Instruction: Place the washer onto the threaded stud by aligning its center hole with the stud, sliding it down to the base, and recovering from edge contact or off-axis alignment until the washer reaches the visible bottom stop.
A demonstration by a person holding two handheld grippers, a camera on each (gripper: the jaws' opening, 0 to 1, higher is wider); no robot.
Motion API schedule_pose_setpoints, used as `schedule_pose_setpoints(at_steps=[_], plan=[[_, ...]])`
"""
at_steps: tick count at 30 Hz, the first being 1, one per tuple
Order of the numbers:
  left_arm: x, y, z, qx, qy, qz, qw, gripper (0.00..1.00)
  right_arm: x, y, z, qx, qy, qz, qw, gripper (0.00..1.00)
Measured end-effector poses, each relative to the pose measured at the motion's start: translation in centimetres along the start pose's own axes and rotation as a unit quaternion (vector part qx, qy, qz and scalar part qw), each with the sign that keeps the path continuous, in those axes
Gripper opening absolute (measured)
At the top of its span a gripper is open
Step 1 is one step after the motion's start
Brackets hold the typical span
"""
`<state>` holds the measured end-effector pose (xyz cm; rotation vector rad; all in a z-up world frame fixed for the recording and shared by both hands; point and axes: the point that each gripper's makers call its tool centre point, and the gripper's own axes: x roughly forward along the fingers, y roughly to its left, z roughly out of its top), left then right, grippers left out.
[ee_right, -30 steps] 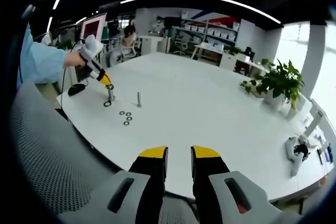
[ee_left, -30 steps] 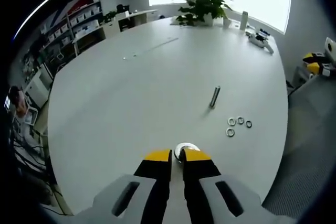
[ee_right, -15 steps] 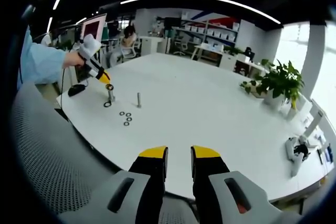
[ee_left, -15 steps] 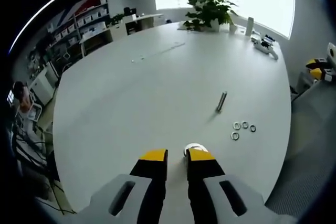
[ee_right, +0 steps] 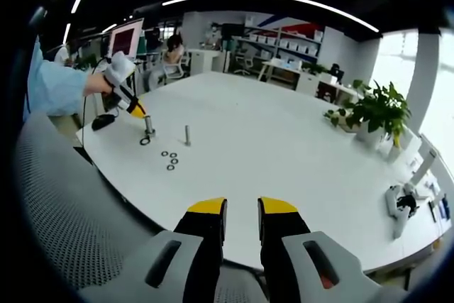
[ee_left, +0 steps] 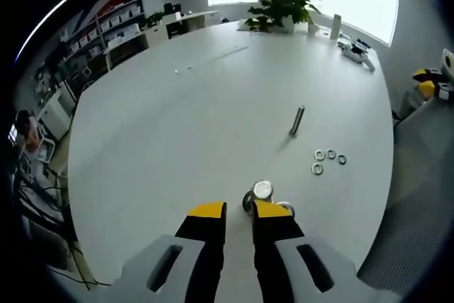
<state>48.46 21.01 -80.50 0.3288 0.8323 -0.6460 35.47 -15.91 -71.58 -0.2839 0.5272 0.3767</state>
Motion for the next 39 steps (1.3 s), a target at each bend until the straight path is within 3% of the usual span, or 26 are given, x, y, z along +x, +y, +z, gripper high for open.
schedule_pose_setpoints(at_steps=[15, 39], plan=[[0.0, -0.9, -1.0, -0.01, 0.004, -0.008, 0.9999, 0.12, 0.0, 0.1, -0.1, -0.001, 0.003, 0.001, 1.0, 0.2], [2.5, -3.1, -3.6, -0.029, 0.036, -0.037, 0.9983, 0.13, 0.0, 0.1, -0.1, 0.0, 0.004, 0.001, 1.0, 0.2]])
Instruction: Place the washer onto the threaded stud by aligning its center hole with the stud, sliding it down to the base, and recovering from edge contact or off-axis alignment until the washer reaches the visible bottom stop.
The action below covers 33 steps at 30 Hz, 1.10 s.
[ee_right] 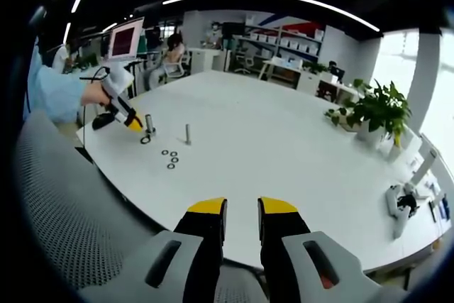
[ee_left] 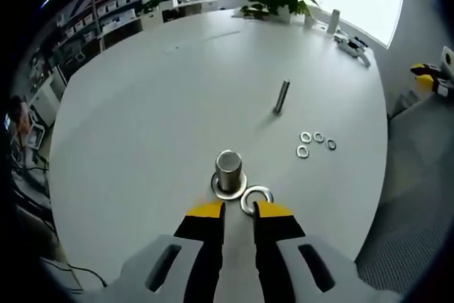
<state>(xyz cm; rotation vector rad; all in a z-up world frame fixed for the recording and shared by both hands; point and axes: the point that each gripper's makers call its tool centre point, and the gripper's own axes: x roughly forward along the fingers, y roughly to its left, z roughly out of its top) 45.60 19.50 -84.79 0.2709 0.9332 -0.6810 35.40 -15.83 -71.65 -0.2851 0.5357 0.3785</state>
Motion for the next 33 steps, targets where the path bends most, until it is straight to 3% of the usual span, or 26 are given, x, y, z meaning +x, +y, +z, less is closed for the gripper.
schedule_pose_setpoints(at_steps=[6, 21, 30, 33], plan=[[0.9, -0.2, -0.7, -0.01, 0.008, -0.005, 0.9999, 0.13, 0.0, 0.0, 0.0, 0.001, 0.0, -0.001, 1.0, 0.2], [2.6, -0.1, -0.5, -0.022, 0.007, -0.009, 0.9997, 0.13, 0.1, -0.1, -0.1, 0.002, -0.001, -0.002, 1.0, 0.2], [2.9, 0.1, -0.7, 0.011, 0.002, 0.004, 0.9999, 0.1, 0.2, -0.4, -0.4, 0.002, -0.001, -0.003, 1.0, 0.2], [2.9, 0.4, -0.7, 0.042, -0.002, 0.025, 0.9988, 0.09, 0.2, -0.3, -0.4, 0.002, -0.002, -0.002, 1.0, 0.2]])
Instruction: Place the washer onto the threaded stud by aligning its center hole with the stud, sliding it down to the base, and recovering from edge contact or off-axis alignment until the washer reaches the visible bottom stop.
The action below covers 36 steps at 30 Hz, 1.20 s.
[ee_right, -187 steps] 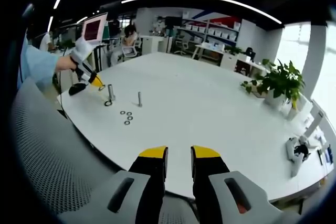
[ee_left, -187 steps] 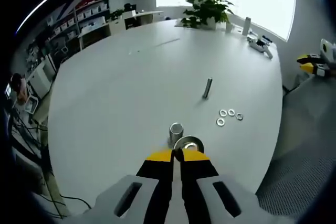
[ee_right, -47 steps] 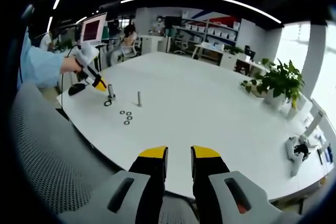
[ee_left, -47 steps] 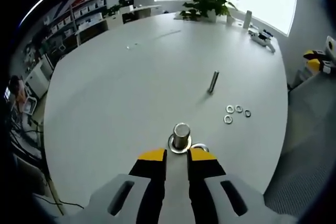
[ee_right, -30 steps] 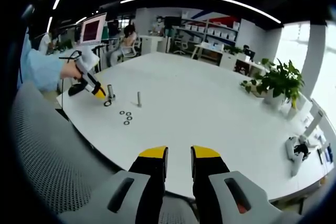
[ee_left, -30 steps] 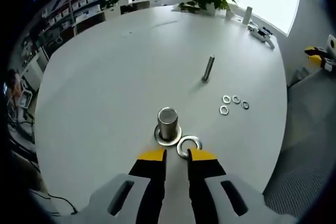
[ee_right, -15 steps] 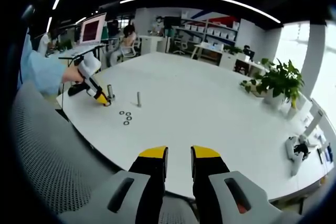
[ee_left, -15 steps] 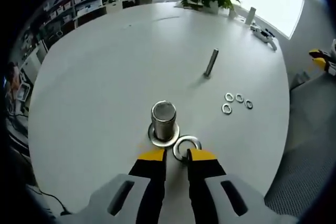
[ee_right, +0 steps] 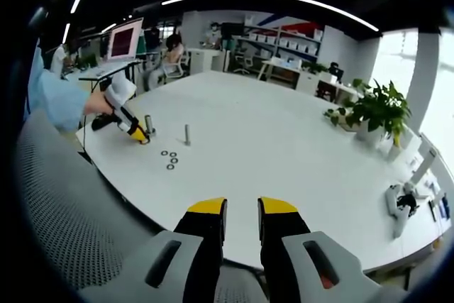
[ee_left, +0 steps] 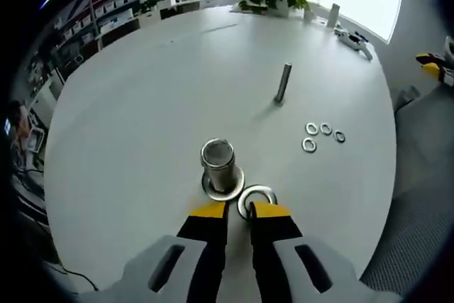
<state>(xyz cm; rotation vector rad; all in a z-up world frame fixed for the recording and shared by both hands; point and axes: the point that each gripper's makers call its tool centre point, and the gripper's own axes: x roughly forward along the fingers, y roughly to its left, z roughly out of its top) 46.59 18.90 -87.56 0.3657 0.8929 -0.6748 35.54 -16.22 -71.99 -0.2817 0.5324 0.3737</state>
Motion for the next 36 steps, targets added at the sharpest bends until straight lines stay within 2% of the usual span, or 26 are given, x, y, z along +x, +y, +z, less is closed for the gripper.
schedule_pose_setpoints(at_steps=[2, 7, 13, 21, 25, 29, 32, 36], plan=[[-0.1, -0.1, 0.0, 0.019, -0.003, 0.009, 0.9998, 0.04, 0.0, 0.0, 0.1, 0.0, 0.0, 0.0, 1.0, 0.2], [-0.1, 0.2, 0.0, -0.017, -0.003, 0.013, 0.9998, 0.02, 0.0, 0.1, 0.2, 0.0, 0.0, 0.0, 1.0, 0.2], [-0.4, 0.2, -0.3, -0.028, -0.002, 0.009, 0.9996, 0.02, 0.0, 0.1, 0.1, 0.0, -0.001, 0.0, 1.0, 0.2], [-2.1, -0.1, -0.3, -0.036, -0.011, 0.008, 0.9993, 0.02, 0.0, 0.1, 0.0, -0.001, 0.0, 0.001, 1.0, 0.2], [-3.3, -0.5, 0.6, -0.038, -0.026, 0.005, 0.9989, 0.02, 0.0, 0.0, -0.1, -0.001, 0.0, 0.001, 1.0, 0.2], [-3.9, 0.3, 1.1, -0.037, -0.036, 0.005, 0.9987, 0.02, 0.0, 0.0, -0.1, -0.001, 0.0, 0.001, 1.0, 0.2], [-4.9, 0.4, 2.2, -0.048, -0.056, 0.009, 0.9972, 0.02, -0.1, 0.1, 0.1, -0.001, 0.0, 0.001, 1.0, 0.2], [-5.6, 0.6, 3.1, -0.05, -0.066, 0.012, 0.9965, 0.02, -0.1, 0.2, 0.2, -0.001, -0.001, 0.0, 1.0, 0.2]])
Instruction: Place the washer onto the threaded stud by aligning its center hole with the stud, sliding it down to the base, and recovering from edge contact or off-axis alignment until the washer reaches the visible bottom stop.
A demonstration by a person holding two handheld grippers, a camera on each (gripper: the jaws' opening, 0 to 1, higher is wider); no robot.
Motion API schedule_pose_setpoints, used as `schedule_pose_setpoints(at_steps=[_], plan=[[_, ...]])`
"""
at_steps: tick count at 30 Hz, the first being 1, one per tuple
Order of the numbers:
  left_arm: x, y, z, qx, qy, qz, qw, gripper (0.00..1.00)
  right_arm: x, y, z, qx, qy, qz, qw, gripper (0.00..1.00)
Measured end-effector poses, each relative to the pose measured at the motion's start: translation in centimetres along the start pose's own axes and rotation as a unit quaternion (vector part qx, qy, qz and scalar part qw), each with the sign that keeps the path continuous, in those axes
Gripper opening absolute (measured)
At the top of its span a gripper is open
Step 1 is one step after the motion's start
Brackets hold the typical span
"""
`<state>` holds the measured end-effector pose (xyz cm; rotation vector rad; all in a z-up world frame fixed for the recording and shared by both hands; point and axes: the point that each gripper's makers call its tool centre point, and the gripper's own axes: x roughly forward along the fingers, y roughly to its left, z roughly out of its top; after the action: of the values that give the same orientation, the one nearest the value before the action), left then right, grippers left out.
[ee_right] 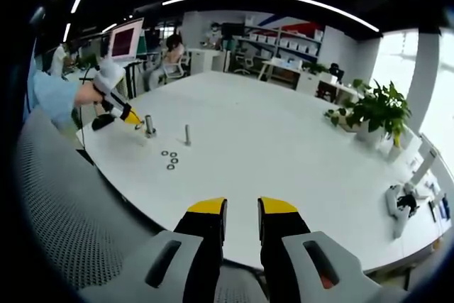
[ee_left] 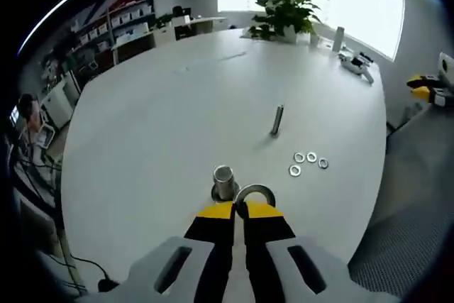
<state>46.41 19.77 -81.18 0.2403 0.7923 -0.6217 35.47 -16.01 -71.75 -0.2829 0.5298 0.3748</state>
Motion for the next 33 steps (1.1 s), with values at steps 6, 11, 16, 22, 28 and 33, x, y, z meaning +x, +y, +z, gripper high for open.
schedule_pose_setpoints(at_steps=[6, 11, 16, 22, 28, 33], plan=[[-0.2, 0.3, 1.1, 0.0, -0.008, 0.007, 0.9999, 0.02, -0.1, 0.1, 0.2, 0.0, 0.0, 0.0, 1.0, 0.2], [-0.2, 0.5, 2.1, 0.006, -0.01, 0.009, 0.9999, 0.02, -0.1, 0.1, 0.3, 0.0, -0.001, 0.0, 1.0, 0.2], [0.0, 0.7, 2.3, 0.009, -0.004, 0.009, 0.9999, 0.02, -0.2, 0.1, 0.3, 0.001, -0.002, -0.001, 1.0, 0.2], [0.3, 1.1, 2.3, 0.015, 0.005, 0.008, 0.9998, 0.02, -0.2, 0.1, 0.3, 0.001, -0.002, -0.002, 1.0, 0.2], [0.5, 1.4, 2.7, 0.019, 0.009, 0.007, 0.9998, 0.02, -0.2, 0.1, 0.3, 0.002, -0.002, -0.002, 1.0, 0.2], [0.7, 1.4, 2.6, 0.02, 0.014, 0.005, 0.9997, 0.02, -0.2, 0.1, 0.3, 0.002, -0.001, -0.002, 1.0, 0.2]])
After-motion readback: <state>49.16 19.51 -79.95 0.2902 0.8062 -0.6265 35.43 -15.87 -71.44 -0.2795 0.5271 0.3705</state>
